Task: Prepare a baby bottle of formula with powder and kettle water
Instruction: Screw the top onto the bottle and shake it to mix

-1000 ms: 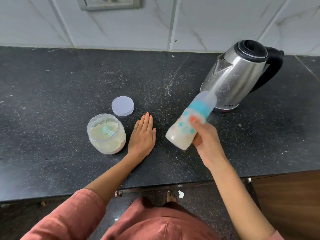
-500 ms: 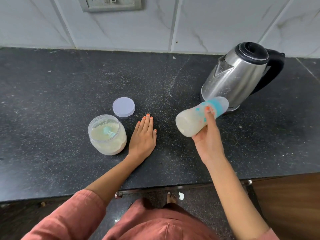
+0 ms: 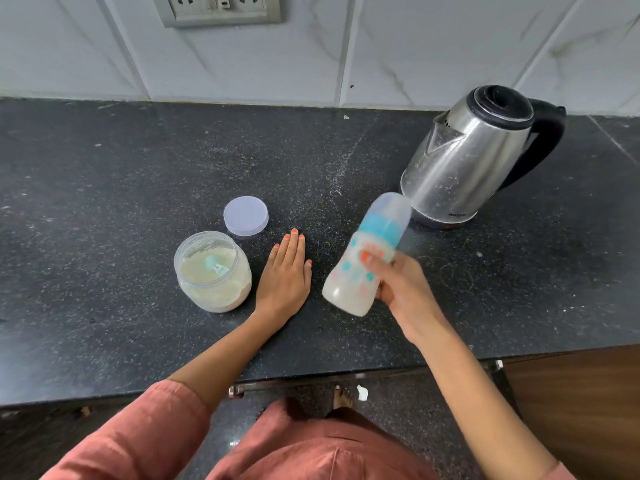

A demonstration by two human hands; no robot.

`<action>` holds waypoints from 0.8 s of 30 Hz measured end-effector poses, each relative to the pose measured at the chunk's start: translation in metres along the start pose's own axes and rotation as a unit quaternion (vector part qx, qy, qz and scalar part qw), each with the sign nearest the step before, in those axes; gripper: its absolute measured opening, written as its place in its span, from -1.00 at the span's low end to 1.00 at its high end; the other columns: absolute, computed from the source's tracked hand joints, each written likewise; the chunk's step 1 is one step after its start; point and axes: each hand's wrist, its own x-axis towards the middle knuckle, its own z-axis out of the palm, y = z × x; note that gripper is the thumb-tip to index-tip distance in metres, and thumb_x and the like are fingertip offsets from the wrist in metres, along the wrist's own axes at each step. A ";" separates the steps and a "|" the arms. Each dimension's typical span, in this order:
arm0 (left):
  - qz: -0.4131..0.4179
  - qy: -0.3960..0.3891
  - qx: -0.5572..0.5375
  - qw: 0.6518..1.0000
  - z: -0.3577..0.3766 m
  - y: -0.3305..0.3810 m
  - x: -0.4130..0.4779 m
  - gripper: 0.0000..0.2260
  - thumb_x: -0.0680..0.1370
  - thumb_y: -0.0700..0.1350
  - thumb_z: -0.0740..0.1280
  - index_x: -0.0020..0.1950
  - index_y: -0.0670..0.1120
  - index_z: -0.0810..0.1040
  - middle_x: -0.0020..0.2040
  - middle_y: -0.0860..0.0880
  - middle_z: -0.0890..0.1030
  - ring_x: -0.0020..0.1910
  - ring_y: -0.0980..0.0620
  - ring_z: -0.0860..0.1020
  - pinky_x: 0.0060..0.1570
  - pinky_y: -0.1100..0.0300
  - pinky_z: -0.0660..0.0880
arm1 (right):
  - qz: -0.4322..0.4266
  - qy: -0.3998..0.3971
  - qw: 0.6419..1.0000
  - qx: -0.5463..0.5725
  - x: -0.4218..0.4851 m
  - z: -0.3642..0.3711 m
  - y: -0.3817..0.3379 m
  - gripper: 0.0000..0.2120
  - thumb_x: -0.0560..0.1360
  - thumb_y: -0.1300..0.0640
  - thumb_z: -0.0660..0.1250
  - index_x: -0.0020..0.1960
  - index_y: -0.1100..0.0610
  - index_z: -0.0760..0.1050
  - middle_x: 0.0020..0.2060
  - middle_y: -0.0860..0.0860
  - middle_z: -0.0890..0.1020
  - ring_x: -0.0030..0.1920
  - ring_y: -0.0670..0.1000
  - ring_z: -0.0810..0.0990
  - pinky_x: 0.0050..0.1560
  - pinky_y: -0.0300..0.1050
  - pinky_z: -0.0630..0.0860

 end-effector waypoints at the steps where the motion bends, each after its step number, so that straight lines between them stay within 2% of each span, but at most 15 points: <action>1: -0.001 -0.001 -0.002 1.000 0.000 0.000 0.000 -0.53 0.63 -0.03 -0.15 0.51 -0.18 -0.04 0.54 -0.12 -0.03 0.52 -0.03 -0.06 0.44 0.15 -0.18 | 0.003 -0.017 0.998 -0.053 -0.003 -0.002 0.001 -0.69 0.18 0.09 0.47 -0.10 0.08 0.55 -0.26 -0.07 0.69 -0.15 -0.06 0.64 -0.09 -0.09 0.57; 2: -0.002 -0.003 -0.004 1.000 -0.001 0.001 0.000 -0.54 0.64 -0.04 -0.12 0.51 -0.18 -0.04 0.54 -0.11 -0.04 0.52 -0.03 -0.07 0.44 0.15 -0.18 | -0.003 -0.020 0.997 -0.069 -0.003 -0.004 0.000 -0.65 0.13 0.11 0.54 -0.12 0.08 0.56 -0.28 -0.08 0.69 -0.17 -0.08 0.65 -0.11 -0.12 0.57; 4: -0.002 -0.004 -0.008 1.000 -0.001 0.001 0.000 -0.55 0.65 -0.06 -0.08 0.51 -0.18 -0.05 0.54 -0.11 -0.04 0.52 -0.02 -0.07 0.44 0.15 -0.18 | -0.041 -0.006 0.999 -0.002 -0.001 -0.005 -0.007 -0.58 0.09 0.06 0.58 -0.10 0.09 0.56 -0.24 -0.08 0.70 -0.16 -0.12 0.65 -0.12 -0.15 0.60; 6: 0.001 0.003 -0.010 1.000 -0.002 0.001 0.000 -0.54 0.65 -0.06 -0.07 0.51 -0.18 -0.05 0.54 -0.11 -0.04 0.52 -0.01 -0.07 0.44 0.16 -0.19 | -0.068 0.043 0.990 0.113 0.006 -0.005 -0.012 -0.60 0.19 0.00 0.50 -0.02 0.06 0.53 -0.16 -0.07 0.68 -0.11 -0.12 0.64 -0.08 -0.18 0.59; 7: 0.002 0.002 -0.008 1.000 -0.002 0.001 -0.001 -0.54 0.65 -0.05 -0.08 0.51 -0.18 -0.05 0.54 -0.10 -0.05 0.52 -0.01 -0.08 0.44 0.16 -0.19 | -0.071 0.065 0.984 0.148 0.008 -0.005 -0.013 -0.70 0.29 0.03 0.42 0.00 0.04 0.51 -0.13 -0.07 0.66 -0.10 -0.13 0.64 -0.07 -0.19 0.58; 8: 0.002 -0.001 -0.007 1.000 -0.002 0.001 -0.001 -0.54 0.65 -0.05 -0.08 0.51 -0.17 -0.05 0.54 -0.10 -0.05 0.52 -0.01 -0.08 0.44 0.16 -0.19 | -0.071 0.076 0.984 0.141 0.008 -0.003 -0.014 -0.80 0.36 0.09 0.35 -0.01 0.03 0.50 -0.12 -0.06 0.65 -0.10 -0.13 0.63 -0.06 -0.19 0.58; 10: -0.001 -0.004 -0.008 1.000 -0.002 0.000 0.000 -0.54 0.65 -0.06 -0.08 0.51 -0.17 -0.05 0.54 -0.10 -0.05 0.52 -0.01 -0.08 0.44 0.15 -0.19 | -0.062 0.047 0.996 0.038 0.003 0.001 -0.012 -0.84 0.35 0.17 0.35 -0.07 0.04 0.51 -0.16 -0.06 0.64 -0.11 -0.09 0.62 -0.05 -0.16 0.56; 12: -0.001 -0.005 -0.009 1.000 -0.001 0.000 0.000 -0.55 0.65 -0.06 -0.08 0.51 -0.18 -0.05 0.54 -0.11 -0.05 0.52 -0.02 -0.07 0.44 0.15 -0.18 | -0.046 -0.015 0.995 -0.088 -0.004 0.002 -0.008 -0.79 0.28 0.23 0.43 -0.10 0.06 0.54 -0.23 -0.08 0.66 -0.14 -0.07 0.62 -0.09 -0.18 0.56; 14: 0.000 -0.001 -0.011 1.000 -0.001 0.001 0.000 -0.55 0.65 -0.05 -0.09 0.50 -0.19 -0.03 0.53 -0.12 -0.03 0.52 -0.03 -0.05 0.44 0.14 -0.16 | -0.042 -0.040 0.992 -0.111 -0.005 -0.003 -0.007 -0.67 0.16 0.16 0.55 -0.11 0.07 0.56 -0.26 -0.07 0.69 -0.16 -0.11 0.64 -0.13 -0.21 0.58; 16: -0.001 -0.003 -0.010 1.000 -0.002 0.001 0.000 -0.55 0.65 -0.06 -0.08 0.51 -0.18 -0.04 0.54 -0.11 -0.04 0.52 -0.03 -0.06 0.44 0.15 -0.17 | -0.063 -0.008 0.998 -0.012 0.000 -0.004 -0.011 -0.50 0.05 -0.05 0.59 -0.07 0.08 0.57 -0.20 -0.04 0.69 -0.12 -0.08 0.65 -0.09 -0.14 0.60; 17: -0.001 -0.003 -0.010 1.000 -0.002 0.000 0.000 -0.55 0.65 -0.06 -0.07 0.51 -0.18 -0.05 0.54 -0.11 -0.04 0.52 -0.02 -0.07 0.44 0.15 -0.18 | -0.072 0.023 0.995 0.063 0.005 -0.005 -0.012 -0.49 0.08 -0.08 0.56 -0.04 0.09 0.56 -0.18 -0.04 0.69 -0.11 -0.08 0.65 -0.07 -0.13 0.59; 19: -0.002 -0.004 -0.008 1.000 -0.003 0.001 -0.001 -0.54 0.65 -0.06 -0.08 0.51 -0.18 -0.06 0.54 -0.11 -0.05 0.52 -0.01 -0.08 0.44 0.16 -0.19 | -0.079 0.075 0.978 0.179 0.011 -0.006 -0.011 -0.68 0.27 0.00 0.42 -0.01 0.07 0.52 -0.19 -0.09 0.69 -0.11 -0.12 0.65 -0.08 -0.18 0.60; 20: -0.002 -0.005 -0.006 1.000 -0.003 0.001 -0.001 -0.54 0.65 -0.06 -0.08 0.51 -0.18 -0.06 0.54 -0.10 -0.06 0.52 -0.01 -0.08 0.44 0.16 -0.19 | -0.070 0.079 0.978 0.180 0.010 -0.004 -0.010 -0.74 0.31 0.04 0.36 -0.01 0.06 0.51 -0.20 -0.09 0.69 -0.12 -0.13 0.64 -0.08 -0.18 0.59; 22: -0.003 -0.006 -0.004 1.000 -0.003 0.001 0.000 -0.54 0.65 -0.06 -0.08 0.51 -0.17 -0.06 0.54 -0.10 -0.06 0.52 -0.01 -0.09 0.44 0.16 -0.19 | -0.048 0.040 0.994 0.089 0.004 -0.003 -0.006 -0.72 0.26 0.07 0.38 -0.03 0.07 0.52 -0.20 -0.07 0.68 -0.12 -0.08 0.64 -0.08 -0.15 0.59; 24: -0.004 -0.010 -0.005 1.000 -0.003 0.001 0.000 -0.54 0.65 -0.06 -0.08 0.51 -0.17 -0.06 0.54 -0.10 -0.06 0.52 -0.01 -0.09 0.44 0.16 -0.19 | -0.036 -0.006 0.998 -0.044 -0.003 -0.004 -0.003 -0.66 0.14 0.13 0.53 -0.11 0.08 0.56 -0.26 -0.06 0.69 -0.13 -0.03 0.63 -0.08 -0.12 0.57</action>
